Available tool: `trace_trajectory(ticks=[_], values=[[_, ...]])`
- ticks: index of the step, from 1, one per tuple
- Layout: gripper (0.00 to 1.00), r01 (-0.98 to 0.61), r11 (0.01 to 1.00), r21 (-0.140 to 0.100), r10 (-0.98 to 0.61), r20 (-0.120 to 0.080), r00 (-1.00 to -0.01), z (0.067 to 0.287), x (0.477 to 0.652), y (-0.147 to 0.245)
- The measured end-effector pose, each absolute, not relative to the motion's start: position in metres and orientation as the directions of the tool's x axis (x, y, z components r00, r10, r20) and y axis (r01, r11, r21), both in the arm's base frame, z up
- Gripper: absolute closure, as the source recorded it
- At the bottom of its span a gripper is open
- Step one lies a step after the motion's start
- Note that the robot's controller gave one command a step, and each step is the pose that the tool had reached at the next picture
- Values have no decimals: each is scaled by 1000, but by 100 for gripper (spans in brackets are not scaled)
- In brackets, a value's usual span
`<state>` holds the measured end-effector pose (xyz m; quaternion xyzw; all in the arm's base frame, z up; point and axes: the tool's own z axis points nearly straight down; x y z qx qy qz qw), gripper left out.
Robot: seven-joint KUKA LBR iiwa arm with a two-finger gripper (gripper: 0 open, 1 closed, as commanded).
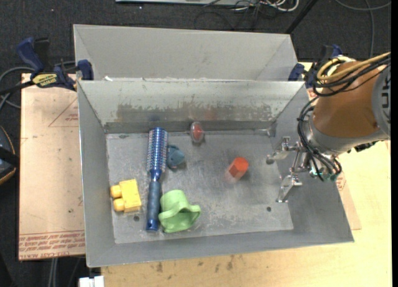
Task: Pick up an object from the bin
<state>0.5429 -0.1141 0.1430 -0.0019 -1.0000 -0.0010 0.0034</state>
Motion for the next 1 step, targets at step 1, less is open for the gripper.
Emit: trace_trajectory(ticks=[1], values=[[0, -181, 983, -4, -181, -3, -983, 76, 591, -37]])
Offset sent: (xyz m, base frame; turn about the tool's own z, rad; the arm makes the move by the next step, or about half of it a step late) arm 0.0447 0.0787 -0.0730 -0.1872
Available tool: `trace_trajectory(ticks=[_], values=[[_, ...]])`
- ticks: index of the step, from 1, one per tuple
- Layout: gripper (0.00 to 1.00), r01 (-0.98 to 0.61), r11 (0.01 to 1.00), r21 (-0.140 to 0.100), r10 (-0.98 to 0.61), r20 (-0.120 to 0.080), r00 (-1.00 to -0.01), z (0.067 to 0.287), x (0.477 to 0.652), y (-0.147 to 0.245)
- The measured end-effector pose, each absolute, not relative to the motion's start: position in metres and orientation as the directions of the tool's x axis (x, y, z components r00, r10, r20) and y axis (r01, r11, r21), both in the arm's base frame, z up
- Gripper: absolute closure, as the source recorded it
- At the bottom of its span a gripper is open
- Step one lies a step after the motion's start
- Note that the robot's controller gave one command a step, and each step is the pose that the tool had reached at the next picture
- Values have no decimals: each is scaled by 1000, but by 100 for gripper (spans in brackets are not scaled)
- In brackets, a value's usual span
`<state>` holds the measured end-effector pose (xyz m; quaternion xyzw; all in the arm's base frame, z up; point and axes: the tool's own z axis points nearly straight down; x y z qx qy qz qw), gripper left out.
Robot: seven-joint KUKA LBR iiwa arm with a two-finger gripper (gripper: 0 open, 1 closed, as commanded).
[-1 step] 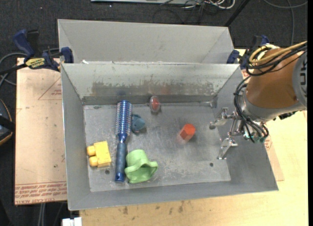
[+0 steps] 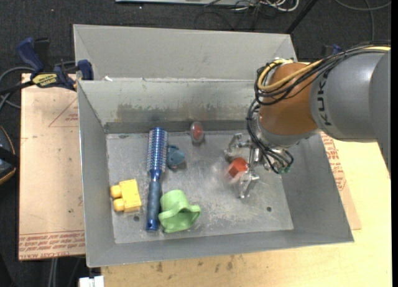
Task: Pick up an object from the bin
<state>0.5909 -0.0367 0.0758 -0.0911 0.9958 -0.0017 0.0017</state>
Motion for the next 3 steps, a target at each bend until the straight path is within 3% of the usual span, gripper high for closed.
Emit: trace_trajectory(ticks=[1, 2, 3], values=[[0, -215, 977, -2, -215, -8, -977, 102, 612, -47], [0, 1, 1000, 2, 1, -1, -1000, 100, 602, -46], [0, 88, 996, 5, 88, -4, -996, 76, 603, -58]])
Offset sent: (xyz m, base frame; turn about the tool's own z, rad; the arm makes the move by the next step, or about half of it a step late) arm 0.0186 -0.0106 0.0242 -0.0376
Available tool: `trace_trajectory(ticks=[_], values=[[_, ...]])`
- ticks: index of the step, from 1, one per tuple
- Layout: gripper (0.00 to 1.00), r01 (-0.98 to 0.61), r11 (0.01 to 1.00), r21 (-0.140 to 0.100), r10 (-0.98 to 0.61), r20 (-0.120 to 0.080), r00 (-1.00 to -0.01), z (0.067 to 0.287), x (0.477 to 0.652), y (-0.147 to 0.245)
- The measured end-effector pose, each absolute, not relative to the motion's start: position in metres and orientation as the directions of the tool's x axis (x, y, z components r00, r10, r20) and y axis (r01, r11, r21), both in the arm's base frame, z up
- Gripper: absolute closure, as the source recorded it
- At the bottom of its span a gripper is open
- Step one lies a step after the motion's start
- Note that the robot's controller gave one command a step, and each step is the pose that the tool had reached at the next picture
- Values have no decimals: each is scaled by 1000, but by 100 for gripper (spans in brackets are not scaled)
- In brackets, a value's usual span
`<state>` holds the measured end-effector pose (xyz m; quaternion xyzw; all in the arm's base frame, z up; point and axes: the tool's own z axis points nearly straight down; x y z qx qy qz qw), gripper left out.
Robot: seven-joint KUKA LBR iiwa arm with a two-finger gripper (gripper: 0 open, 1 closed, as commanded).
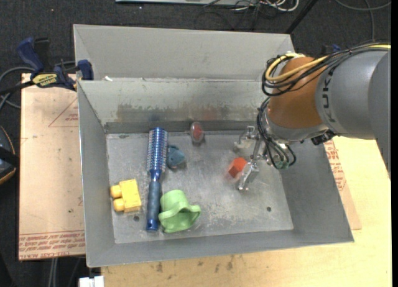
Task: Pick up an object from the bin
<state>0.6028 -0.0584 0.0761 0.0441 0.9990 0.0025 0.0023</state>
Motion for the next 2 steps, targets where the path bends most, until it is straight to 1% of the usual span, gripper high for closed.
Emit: trace_trajectory(ticks=[1, 2], values=[[0, 139, 990, -2, 139, -8, -990, 77, 606, -51], [100, 139, 990, 1, 139, -13, -990, 79, 607, -49]])
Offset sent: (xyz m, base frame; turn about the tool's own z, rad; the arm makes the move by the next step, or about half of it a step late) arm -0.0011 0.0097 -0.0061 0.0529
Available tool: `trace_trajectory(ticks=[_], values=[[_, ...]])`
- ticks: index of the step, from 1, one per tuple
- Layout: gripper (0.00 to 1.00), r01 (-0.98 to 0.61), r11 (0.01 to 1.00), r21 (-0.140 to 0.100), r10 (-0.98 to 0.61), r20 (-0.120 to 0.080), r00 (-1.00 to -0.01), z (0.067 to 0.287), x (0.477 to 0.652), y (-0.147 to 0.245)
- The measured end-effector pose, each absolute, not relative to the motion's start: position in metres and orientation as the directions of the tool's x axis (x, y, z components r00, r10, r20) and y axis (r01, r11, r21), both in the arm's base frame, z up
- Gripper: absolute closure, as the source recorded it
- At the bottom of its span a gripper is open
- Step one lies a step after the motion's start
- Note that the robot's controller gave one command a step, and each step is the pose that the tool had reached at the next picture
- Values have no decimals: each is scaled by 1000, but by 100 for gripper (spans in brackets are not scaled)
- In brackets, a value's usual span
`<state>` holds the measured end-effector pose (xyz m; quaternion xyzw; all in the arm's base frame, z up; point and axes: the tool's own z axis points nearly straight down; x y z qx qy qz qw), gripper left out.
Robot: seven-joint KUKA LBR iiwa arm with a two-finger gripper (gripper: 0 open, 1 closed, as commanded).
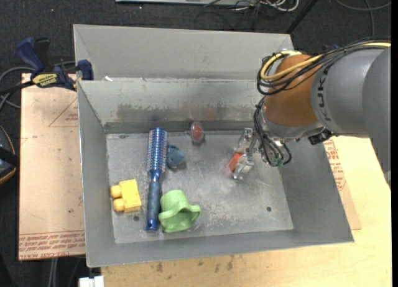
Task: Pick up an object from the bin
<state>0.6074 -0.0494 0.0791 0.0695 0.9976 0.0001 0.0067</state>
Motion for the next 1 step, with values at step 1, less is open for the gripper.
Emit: trace_trajectory(ticks=[1], values=[[100, 137, 991, 1, 137, -11, -991, 144, 610, -49]])
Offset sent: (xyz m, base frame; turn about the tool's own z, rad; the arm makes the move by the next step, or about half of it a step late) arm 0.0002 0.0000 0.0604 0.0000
